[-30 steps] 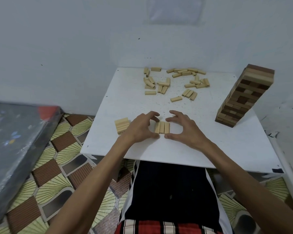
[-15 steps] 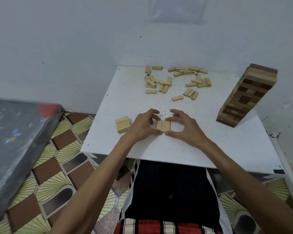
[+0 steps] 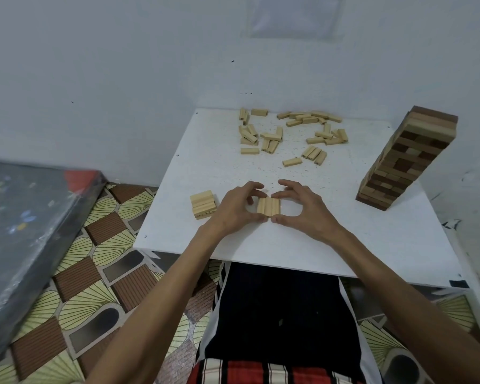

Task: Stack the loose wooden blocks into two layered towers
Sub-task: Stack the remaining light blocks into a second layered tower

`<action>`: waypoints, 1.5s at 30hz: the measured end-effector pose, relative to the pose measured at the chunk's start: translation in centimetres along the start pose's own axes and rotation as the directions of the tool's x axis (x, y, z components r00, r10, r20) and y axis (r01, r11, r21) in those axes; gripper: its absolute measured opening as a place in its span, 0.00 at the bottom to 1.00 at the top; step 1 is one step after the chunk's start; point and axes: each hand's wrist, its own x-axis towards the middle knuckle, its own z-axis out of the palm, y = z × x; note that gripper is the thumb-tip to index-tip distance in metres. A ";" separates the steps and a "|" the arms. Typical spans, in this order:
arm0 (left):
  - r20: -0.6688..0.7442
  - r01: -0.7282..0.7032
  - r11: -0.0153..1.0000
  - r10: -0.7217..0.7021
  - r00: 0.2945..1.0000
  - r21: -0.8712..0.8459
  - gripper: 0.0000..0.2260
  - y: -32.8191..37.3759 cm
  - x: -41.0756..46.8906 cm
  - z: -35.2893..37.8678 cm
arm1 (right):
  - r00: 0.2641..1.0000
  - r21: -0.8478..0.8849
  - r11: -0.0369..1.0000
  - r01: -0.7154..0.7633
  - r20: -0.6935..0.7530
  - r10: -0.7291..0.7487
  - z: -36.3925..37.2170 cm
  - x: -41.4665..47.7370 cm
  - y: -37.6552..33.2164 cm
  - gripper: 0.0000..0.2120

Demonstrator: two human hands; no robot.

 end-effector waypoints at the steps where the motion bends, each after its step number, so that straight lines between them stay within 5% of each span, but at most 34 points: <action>1: 0.001 -0.010 1.000 0.010 1.000 0.009 0.35 0.0 0.0 0.0 | 1.000 -0.006 1.000 0.001 0.001 -0.001 0.0 0.0 -0.1 0.41; 7: -0.041 -0.036 0.999 0.036 0.999 -0.001 0.36 0.3 -0.3 -1.1 | 0.999 0.004 0.999 0.035 -0.031 -0.035 0.3 0.5 -0.9 0.39; 16: -0.120 -0.030 0.993 0.043 0.992 0.113 0.25 -1.6 -2.2 -6.8 | 0.989 0.005 0.990 0.144 0.015 -0.144 2.1 4.2 -5.6 0.23; 20: -0.172 0.032 0.989 -0.007 0.985 0.144 0.22 -3.4 -3.8 -9.1 | 0.972 -0.045 0.976 0.212 0.117 -0.206 3.9 6.3 -7.1 0.24; 31: -0.130 0.173 0.925 -0.136 0.982 0.339 0.35 -7.3 -6.6 -11.4 | 0.909 -0.222 0.928 0.298 0.363 -0.205 6.3 9.1 -9.3 0.33; 45: -0.140 0.156 0.960 -0.126 0.982 0.231 0.29 -8.3 -6.2 -10.7 | 0.908 -0.188 0.939 0.289 0.364 -0.207 6.6 9.1 -8.6 0.31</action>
